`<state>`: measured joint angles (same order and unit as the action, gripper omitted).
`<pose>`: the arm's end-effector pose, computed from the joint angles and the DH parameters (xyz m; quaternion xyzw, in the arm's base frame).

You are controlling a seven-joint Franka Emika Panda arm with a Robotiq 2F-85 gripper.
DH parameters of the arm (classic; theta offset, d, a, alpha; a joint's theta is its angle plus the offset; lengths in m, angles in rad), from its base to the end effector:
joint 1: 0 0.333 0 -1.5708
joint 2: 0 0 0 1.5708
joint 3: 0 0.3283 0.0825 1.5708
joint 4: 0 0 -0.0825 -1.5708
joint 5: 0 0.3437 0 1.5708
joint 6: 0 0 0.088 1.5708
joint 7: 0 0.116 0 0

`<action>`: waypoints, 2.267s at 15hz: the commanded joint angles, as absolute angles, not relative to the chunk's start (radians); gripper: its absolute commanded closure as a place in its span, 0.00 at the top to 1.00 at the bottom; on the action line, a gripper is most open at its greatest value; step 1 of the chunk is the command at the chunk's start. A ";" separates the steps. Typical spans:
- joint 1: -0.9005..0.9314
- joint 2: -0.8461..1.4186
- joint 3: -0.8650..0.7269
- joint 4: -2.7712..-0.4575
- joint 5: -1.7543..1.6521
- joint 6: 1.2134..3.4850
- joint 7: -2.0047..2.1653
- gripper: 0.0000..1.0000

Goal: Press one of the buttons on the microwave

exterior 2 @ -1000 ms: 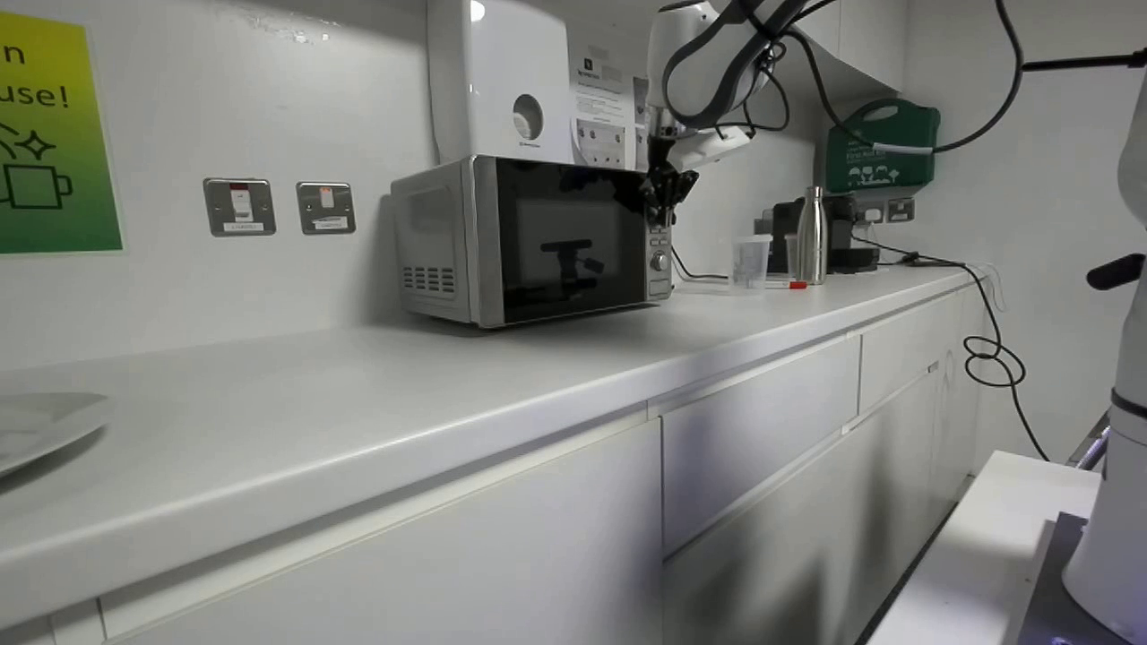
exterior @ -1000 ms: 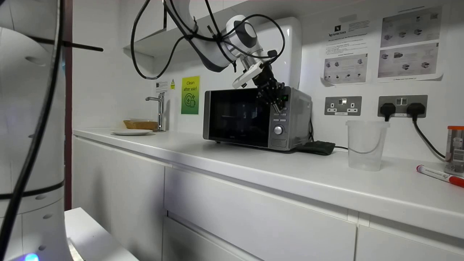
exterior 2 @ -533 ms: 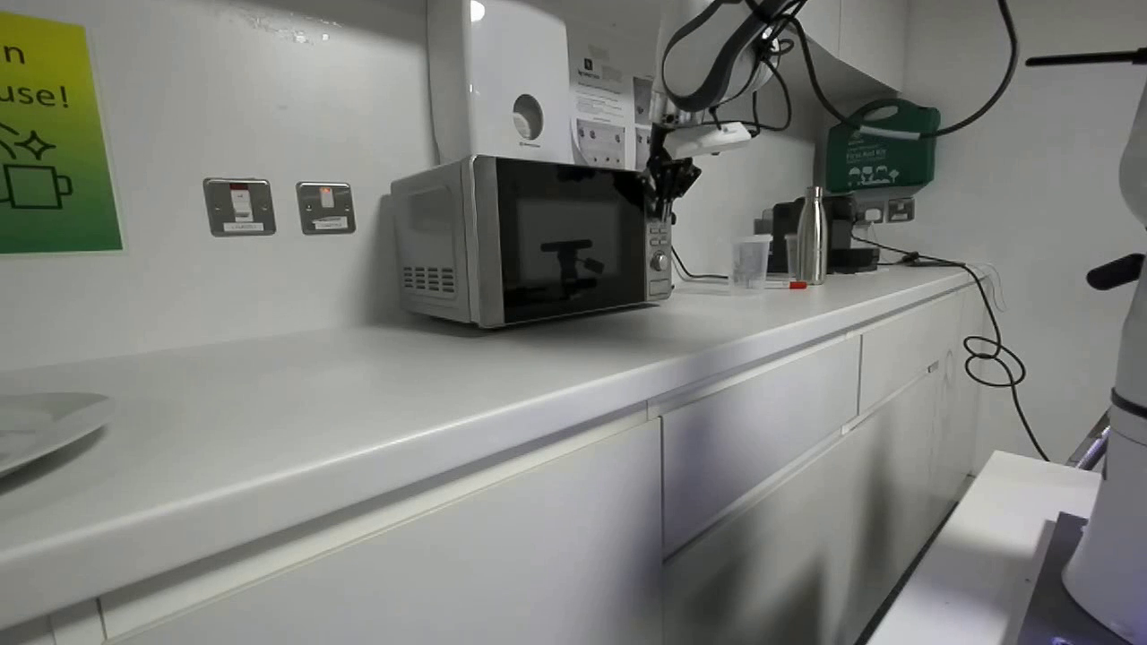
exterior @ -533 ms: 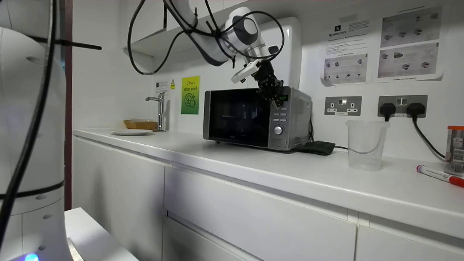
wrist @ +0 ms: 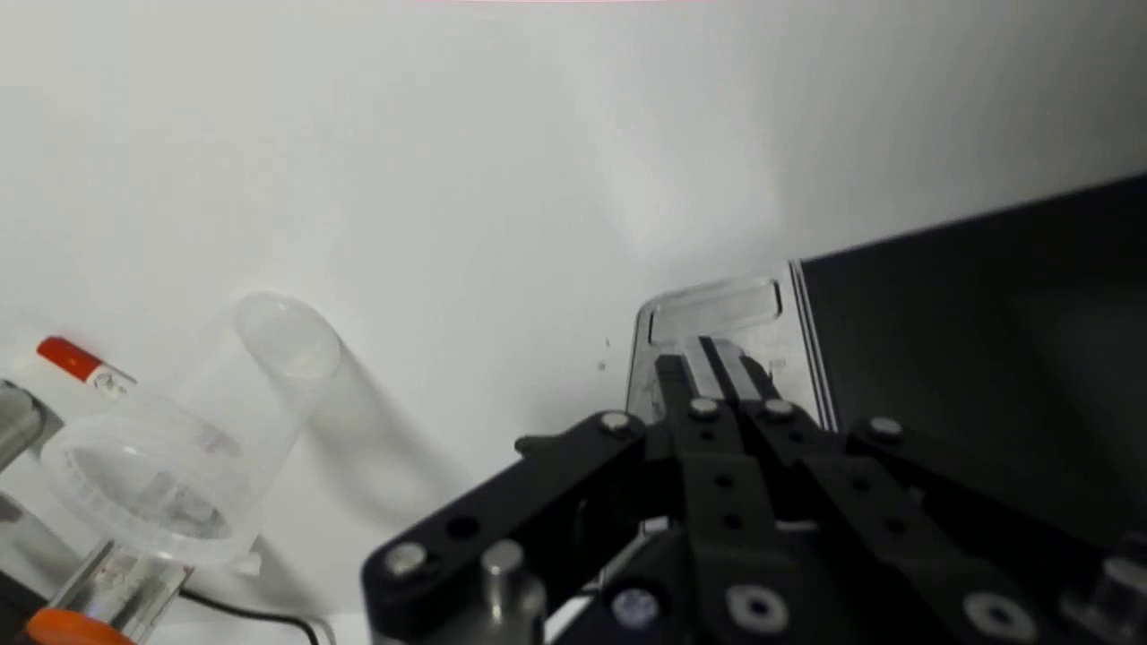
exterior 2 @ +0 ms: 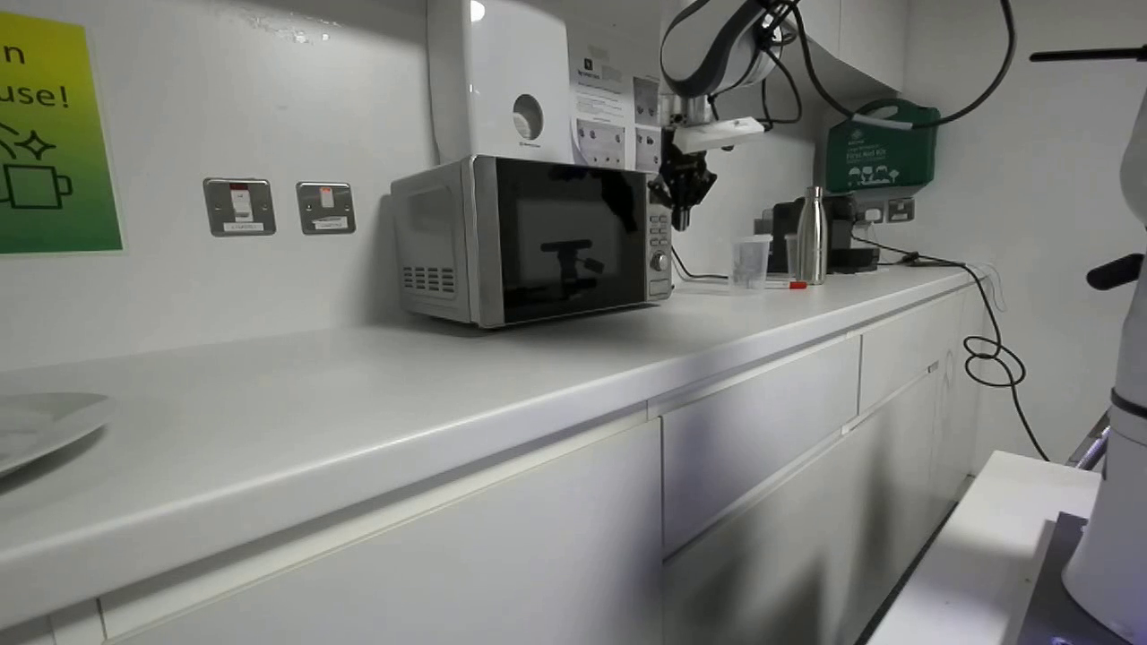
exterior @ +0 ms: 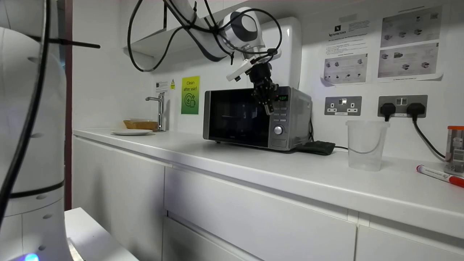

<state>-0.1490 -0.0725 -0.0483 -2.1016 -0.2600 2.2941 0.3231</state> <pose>0.5074 -0.1095 0.5002 0.9685 -0.1833 0.1375 0.0975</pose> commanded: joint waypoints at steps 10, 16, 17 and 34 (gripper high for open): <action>-0.145 -0.069 -0.087 -2.143 -0.258 2.301 0.335 0.00; -0.145 -0.036 -0.095 -2.164 -0.256 2.444 0.393 0.00; -0.145 -0.031 -0.097 -2.165 -0.261 2.466 0.403 0.00; -0.151 -0.027 -0.117 -2.192 -0.366 2.672 0.596 0.00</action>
